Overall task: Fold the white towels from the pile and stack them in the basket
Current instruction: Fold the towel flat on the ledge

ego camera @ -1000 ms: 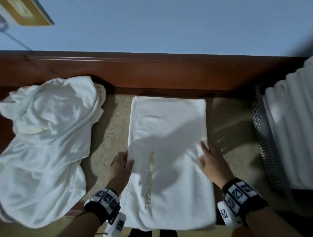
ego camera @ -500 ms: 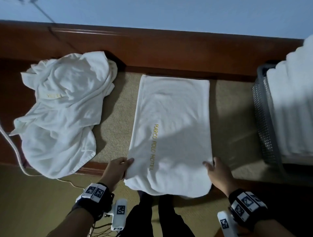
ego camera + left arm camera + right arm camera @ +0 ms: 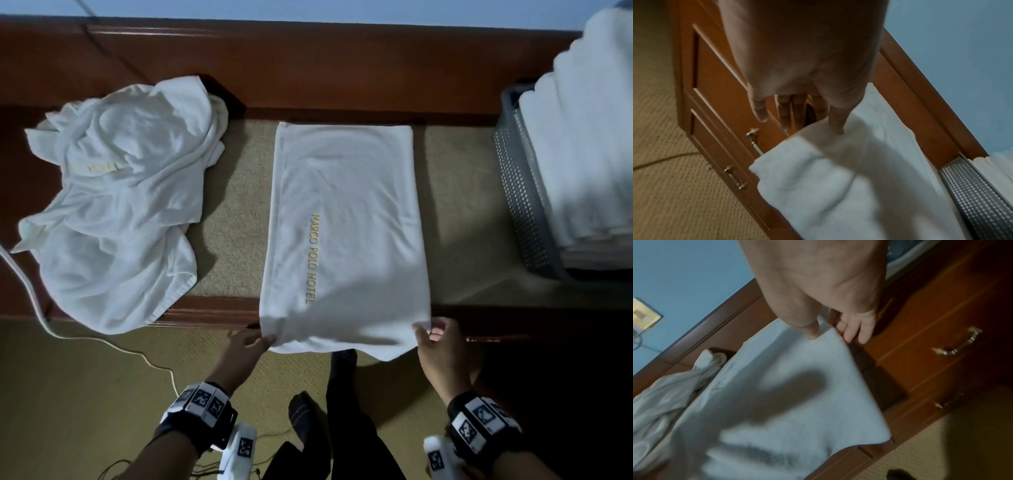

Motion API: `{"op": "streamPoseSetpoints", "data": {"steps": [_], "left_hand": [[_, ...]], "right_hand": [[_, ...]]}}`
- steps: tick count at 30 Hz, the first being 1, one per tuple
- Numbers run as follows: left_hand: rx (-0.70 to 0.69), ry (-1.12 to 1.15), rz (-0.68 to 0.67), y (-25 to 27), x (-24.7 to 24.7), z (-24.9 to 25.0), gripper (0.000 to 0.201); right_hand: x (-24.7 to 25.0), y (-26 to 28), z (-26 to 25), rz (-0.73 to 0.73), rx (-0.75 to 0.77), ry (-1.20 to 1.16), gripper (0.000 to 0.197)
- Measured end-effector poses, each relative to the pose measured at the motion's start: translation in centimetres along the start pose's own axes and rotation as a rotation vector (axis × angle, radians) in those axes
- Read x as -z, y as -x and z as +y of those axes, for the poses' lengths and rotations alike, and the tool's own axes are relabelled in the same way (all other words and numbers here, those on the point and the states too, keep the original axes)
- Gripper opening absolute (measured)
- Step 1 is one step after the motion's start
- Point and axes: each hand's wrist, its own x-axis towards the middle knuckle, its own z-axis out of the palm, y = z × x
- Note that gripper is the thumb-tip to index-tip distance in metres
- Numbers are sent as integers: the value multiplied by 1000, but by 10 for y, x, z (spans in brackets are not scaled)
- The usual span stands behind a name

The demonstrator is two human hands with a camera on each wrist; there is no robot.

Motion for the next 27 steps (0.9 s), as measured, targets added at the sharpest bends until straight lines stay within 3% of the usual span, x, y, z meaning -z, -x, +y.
{"op": "streamPoseSetpoints", "data": {"steps": [2,7,11,15,18,21,24,27], "left_hand": [[-23,83,-61,8,-7,1,6],[-152,202,-137,12,-14,-9,16],[-207,302,-186,9,-11,-25,48],[-174,419,-186,5,-15,-24,47],[-92,511,-280,7,-19,-24,50],[-40,362,-427,9,-26,-33,54],[-34,194,-412,7,-26,-40,44],[-138,-126,-358,6,-16,-47,40]], "right_hand": [[-7,7,7,24,-36,-39,25],[-29,9,41,6,-53,-102,19],[-37,2,57,-85,-65,-218,11],[-42,-3,73,-143,-136,-423,16],[-42,3,78,-163,-160,-528,23],[-43,13,77,-204,-148,-500,30],[-44,25,91,-278,-96,-373,48],[-44,35,111,-380,-14,-200,16]]}}
